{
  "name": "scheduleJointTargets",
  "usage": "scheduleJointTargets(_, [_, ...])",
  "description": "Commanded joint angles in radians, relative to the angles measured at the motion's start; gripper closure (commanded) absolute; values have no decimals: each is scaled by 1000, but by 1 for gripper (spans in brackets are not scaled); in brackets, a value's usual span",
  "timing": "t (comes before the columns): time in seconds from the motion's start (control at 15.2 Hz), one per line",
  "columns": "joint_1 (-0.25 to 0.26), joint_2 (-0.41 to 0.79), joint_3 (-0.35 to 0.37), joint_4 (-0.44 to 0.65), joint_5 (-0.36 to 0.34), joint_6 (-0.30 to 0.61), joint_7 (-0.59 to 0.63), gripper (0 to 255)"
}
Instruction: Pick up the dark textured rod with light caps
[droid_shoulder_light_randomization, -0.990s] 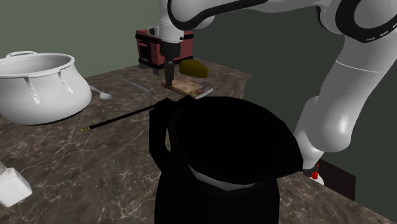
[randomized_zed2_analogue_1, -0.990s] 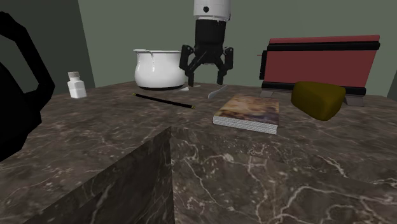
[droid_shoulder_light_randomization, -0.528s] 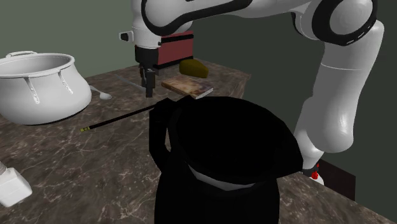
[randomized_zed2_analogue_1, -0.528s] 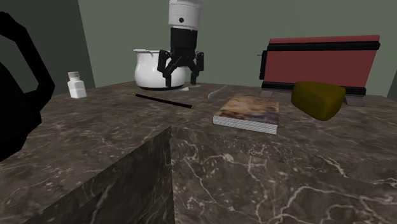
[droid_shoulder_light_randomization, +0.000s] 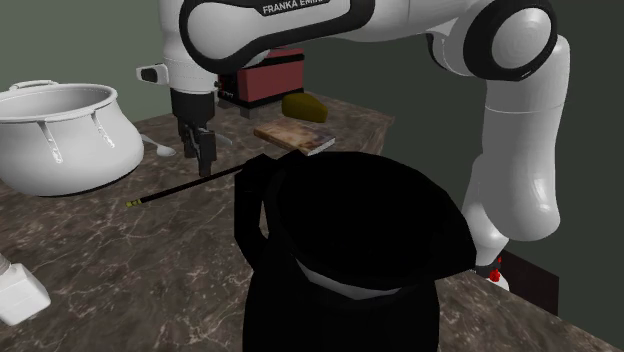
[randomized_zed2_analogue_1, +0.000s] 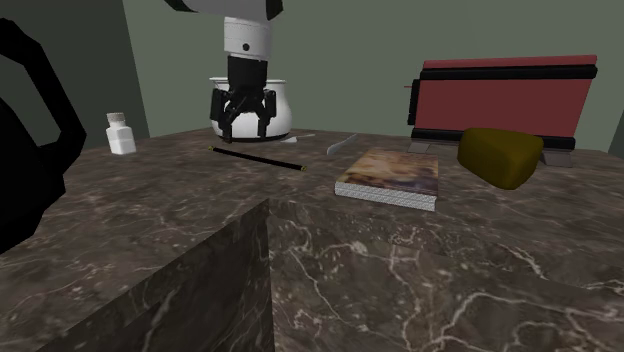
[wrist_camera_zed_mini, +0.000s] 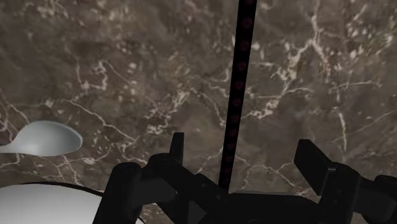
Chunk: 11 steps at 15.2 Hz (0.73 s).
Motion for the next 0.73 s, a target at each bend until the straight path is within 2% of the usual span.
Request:
scheduleJointTargets(0.0, [4, 13, 3, -1, -3, 14, -8, 0])
scheduleJointTargets(0.46, [3, 24, 2, -61, -4, 84, -13, 0])
scheduleJointTargets(0.53, [3, 22, 2, -63, -4, 84, -13, 255])
scheduleJointTargets(0.66, [2, 23, 1, -63, -4, 85, -14, 255])
